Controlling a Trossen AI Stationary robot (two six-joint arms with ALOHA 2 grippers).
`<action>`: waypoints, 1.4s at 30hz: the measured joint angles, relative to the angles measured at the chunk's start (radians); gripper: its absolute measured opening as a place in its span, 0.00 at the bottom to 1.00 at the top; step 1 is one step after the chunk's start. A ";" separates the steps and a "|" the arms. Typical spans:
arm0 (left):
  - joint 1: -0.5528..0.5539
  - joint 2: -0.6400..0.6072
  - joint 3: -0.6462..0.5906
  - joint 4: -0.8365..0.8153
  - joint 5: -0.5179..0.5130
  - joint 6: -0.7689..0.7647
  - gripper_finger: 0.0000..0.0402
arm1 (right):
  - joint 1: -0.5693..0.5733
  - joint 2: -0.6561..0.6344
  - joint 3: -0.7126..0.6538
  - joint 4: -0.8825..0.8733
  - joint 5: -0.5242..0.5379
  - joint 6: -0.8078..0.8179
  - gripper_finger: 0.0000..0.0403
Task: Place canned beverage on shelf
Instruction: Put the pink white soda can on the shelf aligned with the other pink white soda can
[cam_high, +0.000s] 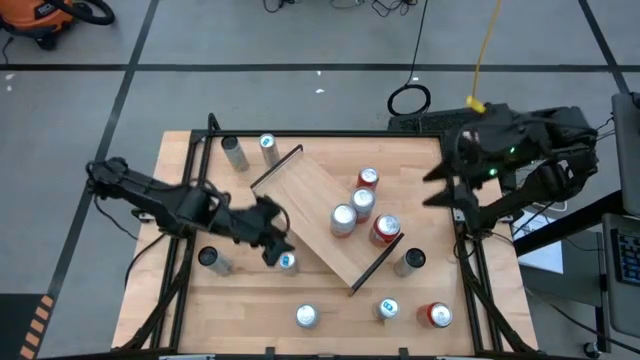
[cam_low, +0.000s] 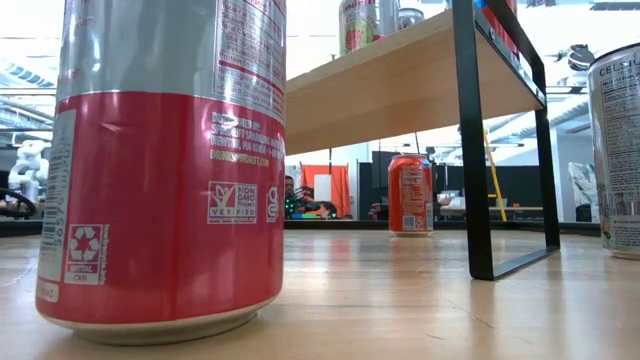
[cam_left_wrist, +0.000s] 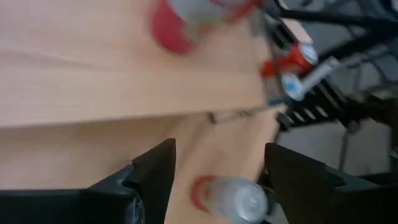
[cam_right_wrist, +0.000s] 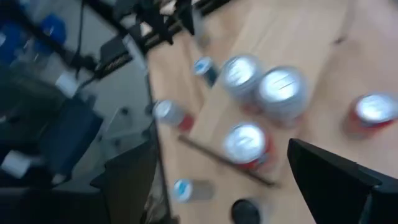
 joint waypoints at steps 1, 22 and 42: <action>-0.025 0.013 0.000 0.032 0.000 -0.002 0.63 | 0.026 0.010 0.000 0.000 -0.008 0.007 0.84; -0.370 0.315 0.082 0.381 -0.149 0.303 0.63 | 0.328 0.217 0.000 0.084 0.186 0.099 0.84; -0.297 0.448 0.095 0.259 -0.102 0.462 0.99 | 0.424 0.219 0.000 0.151 0.337 0.204 0.83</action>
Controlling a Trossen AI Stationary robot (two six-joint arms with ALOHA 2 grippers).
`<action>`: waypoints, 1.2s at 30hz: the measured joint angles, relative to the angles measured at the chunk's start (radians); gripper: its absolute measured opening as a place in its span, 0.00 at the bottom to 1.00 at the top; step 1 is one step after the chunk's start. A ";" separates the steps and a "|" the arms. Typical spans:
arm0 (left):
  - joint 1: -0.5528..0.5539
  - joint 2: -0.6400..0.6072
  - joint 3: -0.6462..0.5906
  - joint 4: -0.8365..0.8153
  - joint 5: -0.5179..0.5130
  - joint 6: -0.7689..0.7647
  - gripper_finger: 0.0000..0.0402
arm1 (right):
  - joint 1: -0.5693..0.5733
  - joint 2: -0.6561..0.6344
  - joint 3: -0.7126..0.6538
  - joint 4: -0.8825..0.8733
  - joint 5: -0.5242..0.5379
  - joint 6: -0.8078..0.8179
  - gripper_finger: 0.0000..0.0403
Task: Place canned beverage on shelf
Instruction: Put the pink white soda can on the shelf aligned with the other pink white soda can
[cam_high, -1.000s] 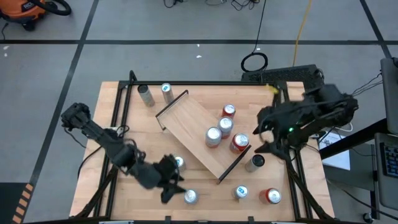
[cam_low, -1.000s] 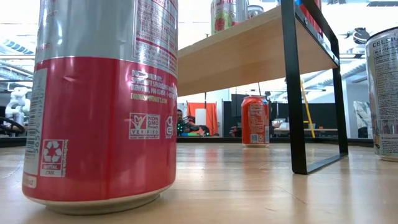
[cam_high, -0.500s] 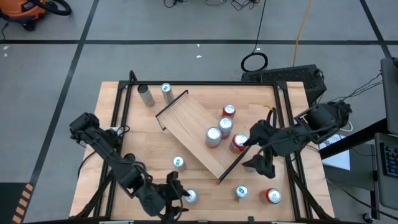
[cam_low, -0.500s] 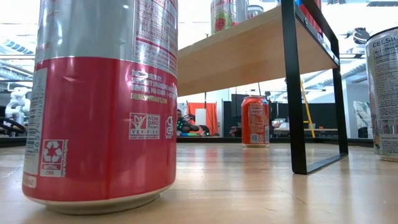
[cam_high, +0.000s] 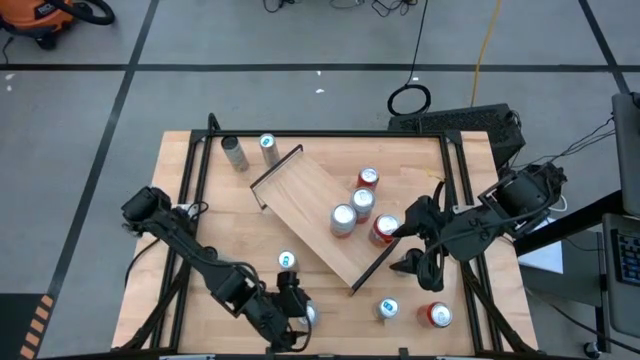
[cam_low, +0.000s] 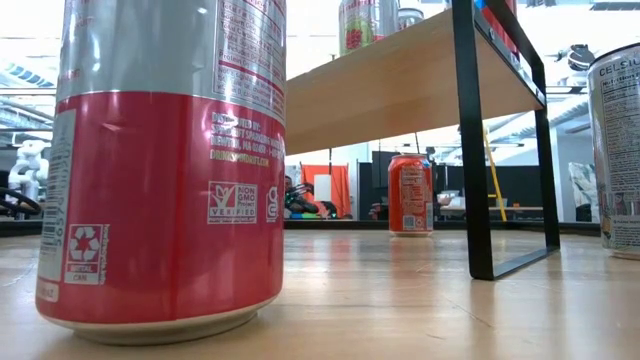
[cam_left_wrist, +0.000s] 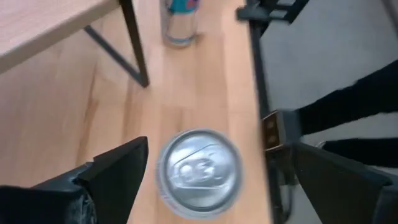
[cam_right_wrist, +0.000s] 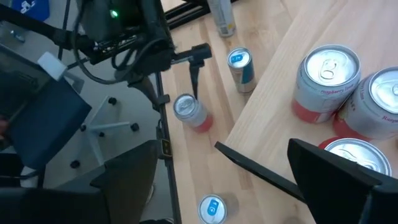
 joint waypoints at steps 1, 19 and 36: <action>0.004 0.009 0.000 -0.004 0.000 0.008 0.98 | 0.000 0.000 0.000 0.000 0.000 -0.005 0.83; 0.056 0.109 0.000 -0.008 0.106 0.006 0.98 | 0.000 0.000 0.000 0.000 0.002 -0.071 0.83; 0.054 0.110 0.000 -0.012 0.130 0.035 0.77 | -0.003 0.000 0.000 0.000 0.054 -0.142 0.83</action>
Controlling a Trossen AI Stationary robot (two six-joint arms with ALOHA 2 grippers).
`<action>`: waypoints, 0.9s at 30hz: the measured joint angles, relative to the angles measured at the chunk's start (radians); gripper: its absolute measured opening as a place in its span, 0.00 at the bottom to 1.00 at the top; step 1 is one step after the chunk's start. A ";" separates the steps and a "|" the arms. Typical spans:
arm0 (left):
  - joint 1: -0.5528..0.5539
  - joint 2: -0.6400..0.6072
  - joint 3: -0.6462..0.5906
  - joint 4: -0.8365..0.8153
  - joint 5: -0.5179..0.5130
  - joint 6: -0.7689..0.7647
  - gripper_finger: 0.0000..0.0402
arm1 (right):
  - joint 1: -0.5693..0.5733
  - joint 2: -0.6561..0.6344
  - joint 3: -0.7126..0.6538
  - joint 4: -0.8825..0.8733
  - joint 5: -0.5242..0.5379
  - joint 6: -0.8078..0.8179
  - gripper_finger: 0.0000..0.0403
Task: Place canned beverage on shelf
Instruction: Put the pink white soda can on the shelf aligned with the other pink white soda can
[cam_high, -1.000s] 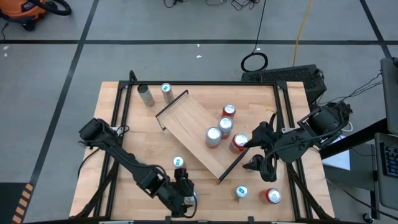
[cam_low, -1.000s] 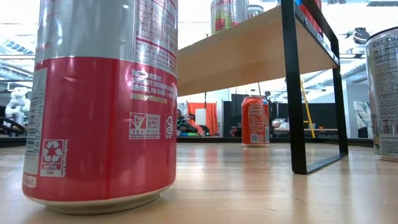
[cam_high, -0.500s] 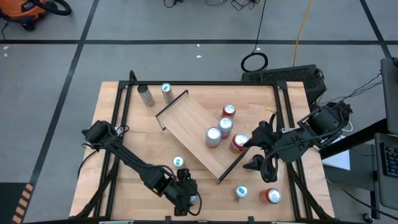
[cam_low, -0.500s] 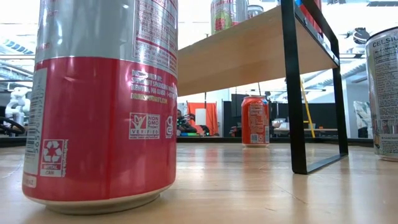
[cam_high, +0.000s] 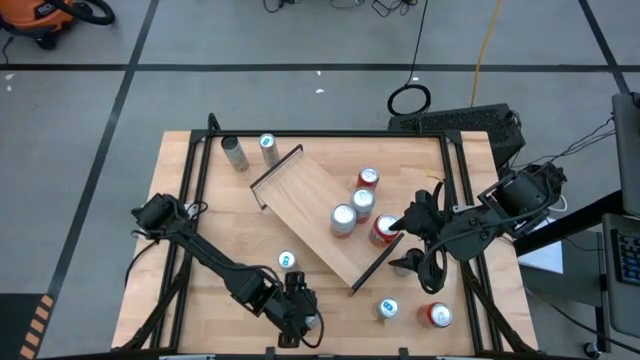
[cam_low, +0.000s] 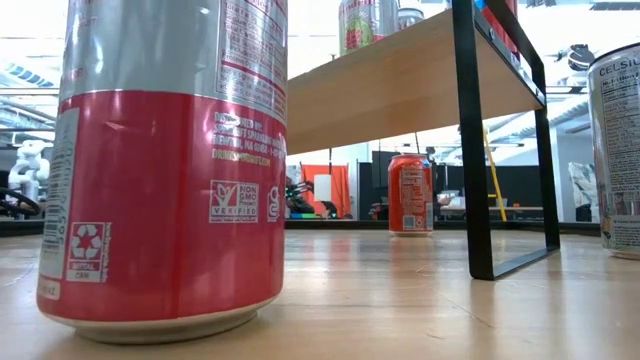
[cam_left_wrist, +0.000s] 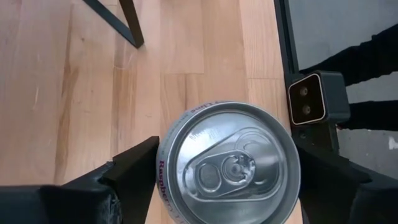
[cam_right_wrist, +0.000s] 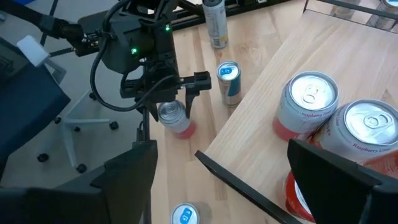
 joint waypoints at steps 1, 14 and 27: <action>0.000 0.000 0.000 -0.001 -0.001 -0.001 0.77 | 0.000 0.000 0.000 0.000 0.000 0.000 0.83; 0.003 -0.018 -0.001 -0.047 -0.029 -0.134 0.76 | 0.001 0.000 0.000 0.056 0.042 0.003 0.84; 0.008 -0.102 -0.002 -0.090 -0.088 -0.608 0.76 | 0.003 0.011 0.000 0.114 0.132 -0.005 0.84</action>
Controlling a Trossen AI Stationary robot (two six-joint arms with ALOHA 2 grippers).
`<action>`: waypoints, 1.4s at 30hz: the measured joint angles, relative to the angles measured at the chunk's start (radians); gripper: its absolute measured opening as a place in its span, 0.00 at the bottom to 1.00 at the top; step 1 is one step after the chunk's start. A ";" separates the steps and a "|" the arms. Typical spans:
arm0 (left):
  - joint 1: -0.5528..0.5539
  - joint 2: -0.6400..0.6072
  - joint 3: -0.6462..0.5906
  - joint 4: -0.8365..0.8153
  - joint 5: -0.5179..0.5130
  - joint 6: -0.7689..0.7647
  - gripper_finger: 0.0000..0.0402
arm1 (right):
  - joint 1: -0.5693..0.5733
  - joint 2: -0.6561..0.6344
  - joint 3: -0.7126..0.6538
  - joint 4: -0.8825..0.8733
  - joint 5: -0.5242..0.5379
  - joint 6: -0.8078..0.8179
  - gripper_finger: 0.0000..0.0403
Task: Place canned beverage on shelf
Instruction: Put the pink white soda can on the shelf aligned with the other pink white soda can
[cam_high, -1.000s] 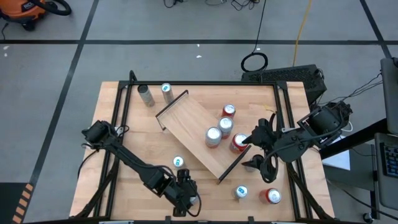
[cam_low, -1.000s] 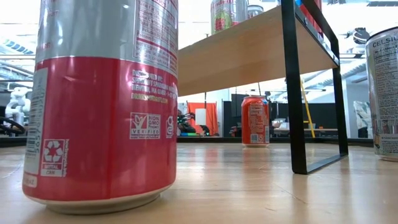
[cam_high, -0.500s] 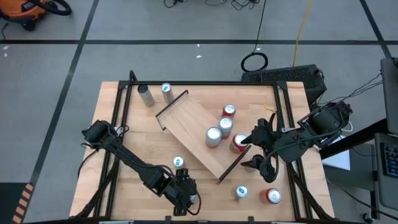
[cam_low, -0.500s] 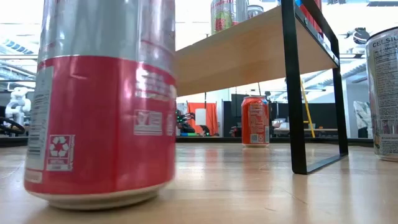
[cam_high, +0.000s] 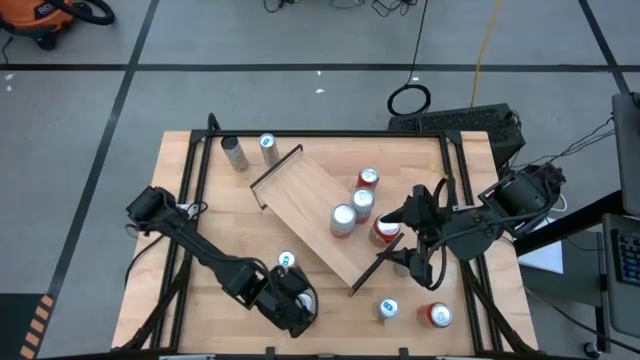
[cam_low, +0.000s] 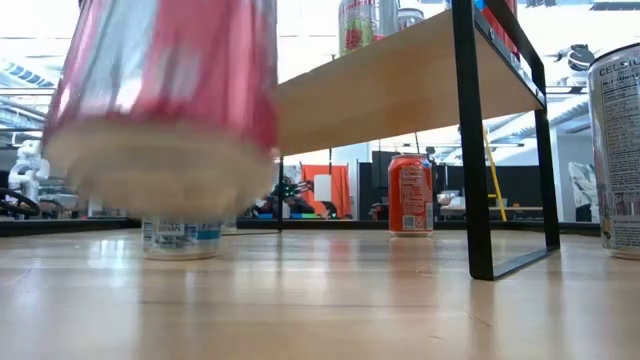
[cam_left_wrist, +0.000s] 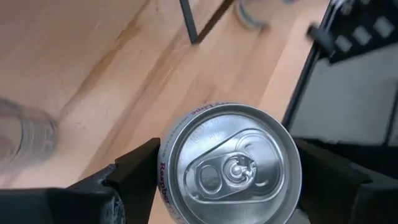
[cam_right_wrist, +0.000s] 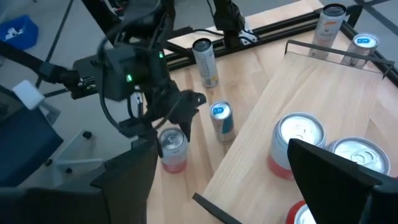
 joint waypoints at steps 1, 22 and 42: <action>0.000 -0.012 0.000 0.000 -0.012 -0.025 0.76 | 0.000 0.006 0.000 0.000 0.000 0.000 0.84; -0.008 -0.298 0.000 0.130 -0.323 -0.312 0.76 | 0.054 0.254 0.000 0.079 -0.010 0.062 0.86; 0.020 -0.322 0.002 0.209 -0.508 -0.364 0.76 | -0.004 0.286 0.000 0.130 0.073 -0.083 0.99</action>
